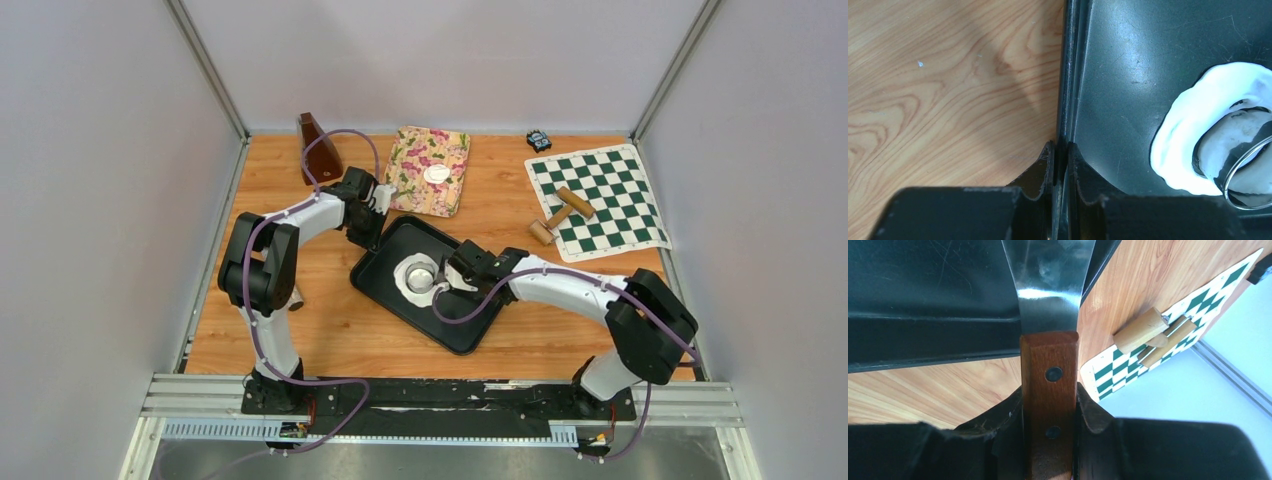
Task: Roll out the dumpling wrappers from the dough
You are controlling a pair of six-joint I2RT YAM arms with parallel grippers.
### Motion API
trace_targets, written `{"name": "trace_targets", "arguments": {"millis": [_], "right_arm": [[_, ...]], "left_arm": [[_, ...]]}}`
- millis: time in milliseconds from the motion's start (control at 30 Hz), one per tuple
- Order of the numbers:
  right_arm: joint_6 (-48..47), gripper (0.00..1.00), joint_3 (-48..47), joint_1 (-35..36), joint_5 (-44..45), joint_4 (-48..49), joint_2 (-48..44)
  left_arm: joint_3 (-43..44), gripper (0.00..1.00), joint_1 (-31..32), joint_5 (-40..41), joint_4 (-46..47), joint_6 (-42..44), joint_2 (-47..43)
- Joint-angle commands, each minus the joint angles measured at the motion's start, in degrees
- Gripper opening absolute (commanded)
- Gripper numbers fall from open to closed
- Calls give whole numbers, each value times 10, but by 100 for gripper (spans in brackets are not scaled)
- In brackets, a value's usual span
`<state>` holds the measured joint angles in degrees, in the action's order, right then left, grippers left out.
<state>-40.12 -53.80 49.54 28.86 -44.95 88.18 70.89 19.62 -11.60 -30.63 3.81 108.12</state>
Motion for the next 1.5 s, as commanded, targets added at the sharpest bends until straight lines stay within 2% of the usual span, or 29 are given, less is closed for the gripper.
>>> {"name": "trace_targets", "arguments": {"millis": [0,467,767,1000,1200,1467], "right_arm": [[-43,0,15,18,36,-40,9],[-44,0,52,26,23,-56,-27],[-32,0,58,52,-35,-96,-53],[-19,0,27,65,-95,-120,-58],[-45,0,-11,22,-147,-142,-55],[-106,0,-36,-46,-117,-116,-68]], "left_arm": [[1,0,5,41,3,-1,24],[2,0,5,52,3,2,24],[6,0,4,62,4,5,28],[6,0,4,50,4,5,27],[3,0,4,44,5,7,19],[4,0,4,36,4,6,15]]}}
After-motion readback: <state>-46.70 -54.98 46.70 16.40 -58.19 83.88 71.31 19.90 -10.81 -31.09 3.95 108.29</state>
